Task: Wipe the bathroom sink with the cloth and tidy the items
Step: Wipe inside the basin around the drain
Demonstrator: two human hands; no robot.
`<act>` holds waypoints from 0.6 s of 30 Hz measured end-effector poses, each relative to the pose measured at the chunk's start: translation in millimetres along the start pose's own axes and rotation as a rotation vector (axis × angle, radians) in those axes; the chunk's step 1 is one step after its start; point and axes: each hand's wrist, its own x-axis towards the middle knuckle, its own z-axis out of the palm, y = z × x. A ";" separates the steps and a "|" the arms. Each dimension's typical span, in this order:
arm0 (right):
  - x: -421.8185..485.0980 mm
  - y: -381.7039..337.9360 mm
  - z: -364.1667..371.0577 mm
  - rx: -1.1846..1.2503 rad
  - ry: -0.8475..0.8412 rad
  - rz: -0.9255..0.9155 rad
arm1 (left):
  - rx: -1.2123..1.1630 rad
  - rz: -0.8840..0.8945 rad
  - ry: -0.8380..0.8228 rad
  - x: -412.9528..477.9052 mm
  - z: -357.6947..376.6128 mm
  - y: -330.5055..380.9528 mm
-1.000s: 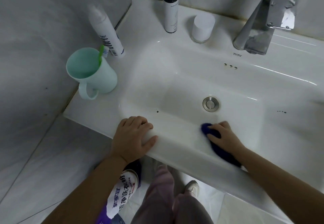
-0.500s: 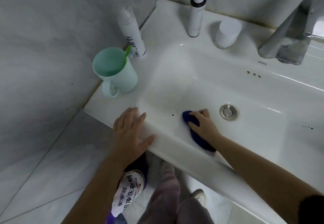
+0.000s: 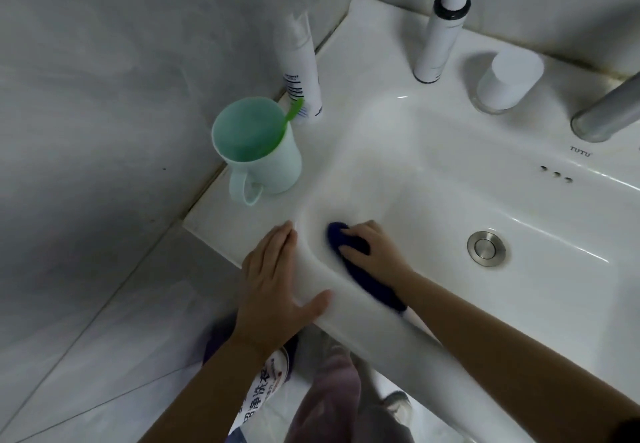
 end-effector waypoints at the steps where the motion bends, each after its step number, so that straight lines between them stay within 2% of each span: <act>1: 0.8 -7.6 2.2 0.052 -0.066 -0.037 | -0.002 -0.006 -0.001 0.1 -0.5 0.1; 4: -30.2 14.4 -12.5 0.053 -0.093 -0.028 | -0.019 -0.005 0.005 0.1 -2.1 1.4; 7: -40.8 44.6 -22.8 -0.122 0.156 0.129 | -0.015 -0.002 0.023 -0.5 -0.2 0.6; 8: -30.4 41.8 -18.8 -0.126 0.184 0.148 | -0.017 -0.002 0.029 -0.5 0.5 0.3; 9: -18.2 33.2 -13.0 -0.103 0.165 0.123 | -0.020 -0.004 0.032 -0.2 1.0 0.3; 11: -4.3 9.1 -1.8 -0.014 0.025 0.036 | -0.018 -0.005 0.033 -0.9 0.0 0.8; 14: -30.7 6.0 -11.6 0.094 -0.145 -0.042 | -0.022 -0.007 0.028 -1.1 -1.9 0.8; 15: -44.6 18.2 -17.9 0.088 -0.128 -0.029 | -0.021 -0.008 0.028 -0.5 -1.5 1.0; 18: -48.4 45.1 -25.5 -0.097 0.108 0.089 | -0.029 -0.001 0.031 1.1 -1.8 1.3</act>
